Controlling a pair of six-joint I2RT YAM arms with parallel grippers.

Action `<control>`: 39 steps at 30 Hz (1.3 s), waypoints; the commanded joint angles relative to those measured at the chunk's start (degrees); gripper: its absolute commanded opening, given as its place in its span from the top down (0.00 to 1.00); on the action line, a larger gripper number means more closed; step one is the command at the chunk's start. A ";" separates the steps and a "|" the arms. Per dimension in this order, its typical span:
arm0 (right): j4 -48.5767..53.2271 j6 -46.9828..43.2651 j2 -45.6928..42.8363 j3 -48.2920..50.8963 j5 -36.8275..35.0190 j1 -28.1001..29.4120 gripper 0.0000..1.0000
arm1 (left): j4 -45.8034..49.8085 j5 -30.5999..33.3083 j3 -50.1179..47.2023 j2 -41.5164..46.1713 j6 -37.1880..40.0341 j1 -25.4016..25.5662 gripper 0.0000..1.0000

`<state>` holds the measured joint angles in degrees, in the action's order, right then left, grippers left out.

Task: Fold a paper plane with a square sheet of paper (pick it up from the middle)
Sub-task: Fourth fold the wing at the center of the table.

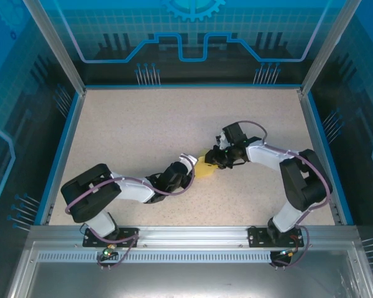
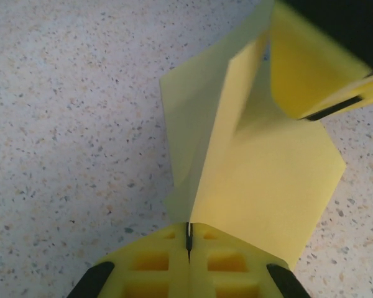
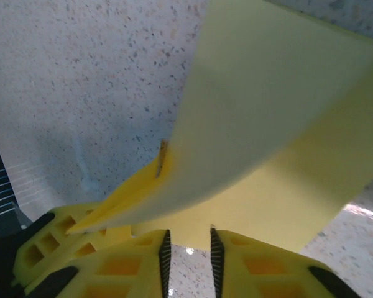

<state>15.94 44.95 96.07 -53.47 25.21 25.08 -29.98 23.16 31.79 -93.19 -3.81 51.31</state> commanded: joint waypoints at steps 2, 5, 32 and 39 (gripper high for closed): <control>-1.02 0.67 2.41 -1.24 1.78 0.56 0.76 | 3.22 -1.80 1.41 1.35 -4.25 0.81 1.00; 0.18 0.06 3.53 -1.78 1.46 0.62 0.76 | 5.08 -4.35 1.77 2.03 -6.13 0.80 1.00; 0.07 -2.59 8.26 -1.51 0.15 1.99 0.71 | 5.87 -13.58 1.48 0.93 -22.06 -0.59 0.89; 2.23 -3.38 8.97 -2.07 -2.05 2.25 0.71 | 4.60 -13.49 0.48 0.72 -21.58 -1.10 0.78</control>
<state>15.49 42.78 103.63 -54.70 24.88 26.48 -23.86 10.59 32.53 -92.07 -25.08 50.65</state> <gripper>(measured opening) 0.290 0.212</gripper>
